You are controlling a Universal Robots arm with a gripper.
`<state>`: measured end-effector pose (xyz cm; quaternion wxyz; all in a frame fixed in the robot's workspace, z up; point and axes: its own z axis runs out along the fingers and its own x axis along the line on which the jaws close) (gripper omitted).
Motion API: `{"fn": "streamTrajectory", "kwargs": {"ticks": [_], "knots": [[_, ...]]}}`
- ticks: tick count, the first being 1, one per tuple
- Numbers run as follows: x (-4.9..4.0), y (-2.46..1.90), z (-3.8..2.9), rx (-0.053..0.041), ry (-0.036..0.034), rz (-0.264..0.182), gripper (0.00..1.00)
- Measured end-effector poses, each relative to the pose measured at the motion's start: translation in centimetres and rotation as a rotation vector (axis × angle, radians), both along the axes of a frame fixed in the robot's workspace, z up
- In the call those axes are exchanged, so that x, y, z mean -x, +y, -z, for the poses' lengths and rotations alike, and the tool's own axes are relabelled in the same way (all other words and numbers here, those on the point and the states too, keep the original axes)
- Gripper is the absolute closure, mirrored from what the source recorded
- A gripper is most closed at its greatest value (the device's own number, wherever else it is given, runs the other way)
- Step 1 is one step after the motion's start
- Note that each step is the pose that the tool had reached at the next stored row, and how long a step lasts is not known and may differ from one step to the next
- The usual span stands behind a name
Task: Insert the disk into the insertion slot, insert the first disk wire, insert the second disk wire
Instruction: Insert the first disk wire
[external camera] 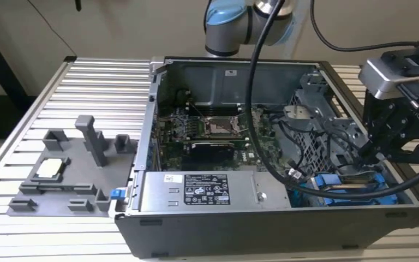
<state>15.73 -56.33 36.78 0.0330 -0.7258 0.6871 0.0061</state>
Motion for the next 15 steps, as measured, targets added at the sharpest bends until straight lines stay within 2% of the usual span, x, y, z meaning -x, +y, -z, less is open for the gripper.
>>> {"fn": "streamTrajectory", "kwargs": {"ticks": [2, 4, 9, 15], "knots": [[-0.47, 0.0, 0.01, 0.0002, 0.0176, 0.0, 0.81], [-0.82, 0.0, 0.03, 0.0005, 0.0302, 0.0, 0.81], [-0.87, -0.03, 0.25, 0.0045, 0.0315, 0.005, 0.81], [-0.87, -0.43, 0.53, 0.0073, 0.0316, 0.013, 0.81]]}}
